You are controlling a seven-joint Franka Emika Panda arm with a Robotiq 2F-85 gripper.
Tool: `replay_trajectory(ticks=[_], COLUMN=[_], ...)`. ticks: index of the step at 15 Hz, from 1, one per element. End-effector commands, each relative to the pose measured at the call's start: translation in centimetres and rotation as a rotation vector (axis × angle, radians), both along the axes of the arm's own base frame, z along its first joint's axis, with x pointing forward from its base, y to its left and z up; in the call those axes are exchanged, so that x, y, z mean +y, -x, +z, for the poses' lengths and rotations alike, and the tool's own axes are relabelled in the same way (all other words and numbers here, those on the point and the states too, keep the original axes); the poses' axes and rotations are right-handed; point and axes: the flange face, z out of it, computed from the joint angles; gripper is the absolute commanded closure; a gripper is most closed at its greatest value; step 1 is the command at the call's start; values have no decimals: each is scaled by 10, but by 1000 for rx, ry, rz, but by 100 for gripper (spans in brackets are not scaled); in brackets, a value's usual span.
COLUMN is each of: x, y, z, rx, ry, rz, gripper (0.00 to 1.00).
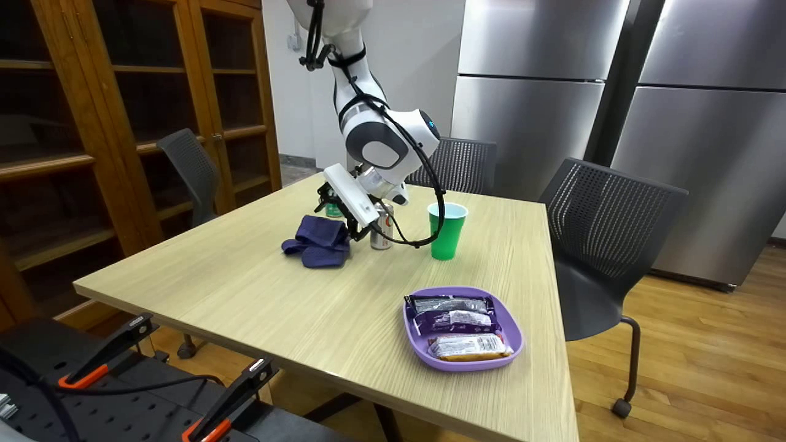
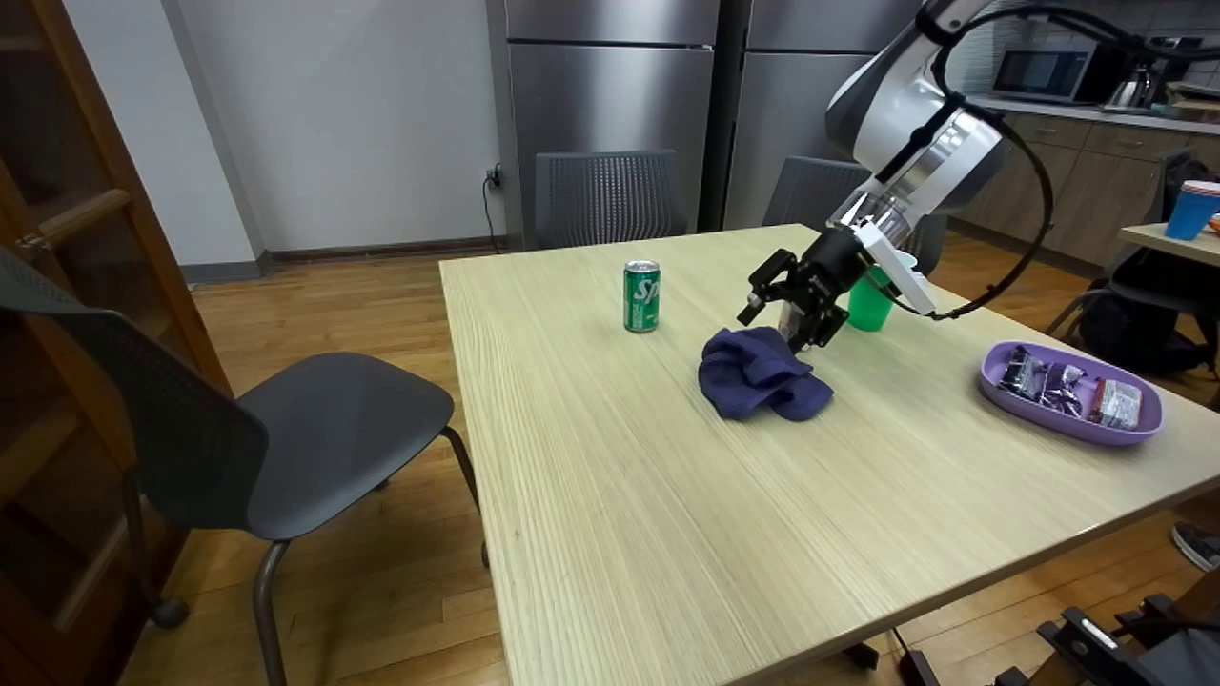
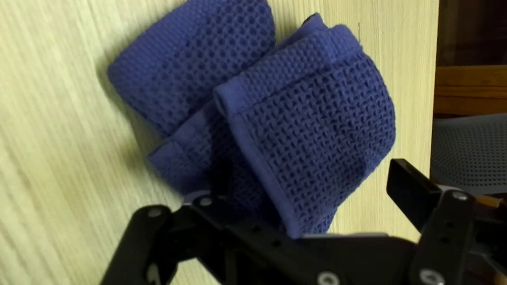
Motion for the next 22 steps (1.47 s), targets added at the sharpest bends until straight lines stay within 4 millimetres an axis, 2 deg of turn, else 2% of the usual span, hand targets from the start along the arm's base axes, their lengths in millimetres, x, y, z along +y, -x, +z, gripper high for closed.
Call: replay_trajectory(ticks=[1,12,13,14,16,19,22], x=[-1,-4,-4,-5,-6,-9,-11], y=[-9,-10,-10,-9,-8,-7,-5], z=[0,0,0,0,1,1,1], rx=[-13,-6,-6,-6,-5,-7,-10], ry=[-45,-59,-59,-59,-57,-52,-47], rz=[20,26,24,21,19,16,14], gripper=[0,0,2,26,31,57,79])
